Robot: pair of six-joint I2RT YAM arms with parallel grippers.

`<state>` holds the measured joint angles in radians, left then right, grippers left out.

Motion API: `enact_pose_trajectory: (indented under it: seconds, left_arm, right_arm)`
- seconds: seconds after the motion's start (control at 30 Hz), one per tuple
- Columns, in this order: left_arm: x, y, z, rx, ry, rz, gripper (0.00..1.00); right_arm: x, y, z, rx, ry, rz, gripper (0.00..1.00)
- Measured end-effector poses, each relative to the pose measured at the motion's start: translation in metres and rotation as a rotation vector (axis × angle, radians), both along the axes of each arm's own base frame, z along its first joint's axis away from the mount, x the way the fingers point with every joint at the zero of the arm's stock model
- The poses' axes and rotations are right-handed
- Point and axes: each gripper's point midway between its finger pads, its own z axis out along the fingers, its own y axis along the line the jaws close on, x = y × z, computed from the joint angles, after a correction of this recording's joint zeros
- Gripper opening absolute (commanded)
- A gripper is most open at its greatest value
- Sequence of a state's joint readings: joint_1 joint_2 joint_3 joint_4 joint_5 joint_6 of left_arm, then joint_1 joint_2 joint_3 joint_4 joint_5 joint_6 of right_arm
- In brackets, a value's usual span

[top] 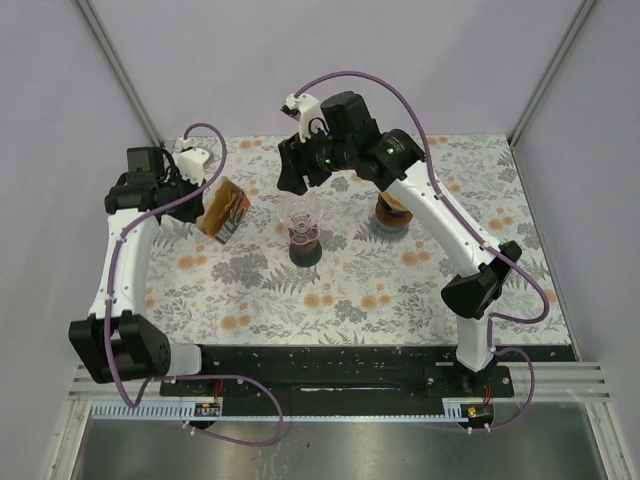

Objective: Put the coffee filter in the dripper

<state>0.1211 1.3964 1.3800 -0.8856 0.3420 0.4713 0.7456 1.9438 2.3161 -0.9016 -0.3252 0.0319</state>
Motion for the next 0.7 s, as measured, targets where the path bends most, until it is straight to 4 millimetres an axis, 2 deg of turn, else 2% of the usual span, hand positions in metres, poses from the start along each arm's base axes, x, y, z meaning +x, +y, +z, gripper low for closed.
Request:
enact_pose_trajectory:
  seconds: [0.13,0.2,0.3,0.43,0.57,0.7]
  left_arm:
    - [-0.025,-0.008,0.02,-0.014,-0.069,-0.01,0.0]
    - [-0.032,-0.011,0.029,-0.019,-0.098,-0.011,0.0]
    - [-0.041,-0.021,0.042,-0.032,-0.134,-0.033,0.0]
    - [-0.053,-0.044,0.043,-0.071,-0.108,-0.069,0.0]
    - [-0.058,-0.051,0.043,-0.118,-0.08,-0.033,0.0]
    - [-0.059,-0.052,0.049,-0.153,-0.089,0.01,0.0]
  right_arm:
    - [-0.013,0.024,0.01,0.045,-0.03,0.034,0.65]
    - [-0.018,0.034,0.013,0.058,-0.048,0.038,0.65]
    - [-0.025,0.053,0.02,0.077,-0.098,0.054,0.54]
    - [-0.028,0.083,0.026,0.123,-0.119,0.064,0.4]
    - [-0.014,0.102,0.012,0.141,-0.097,0.017,0.35]
    - [0.002,0.105,-0.014,0.103,-0.066,-0.059,0.34]
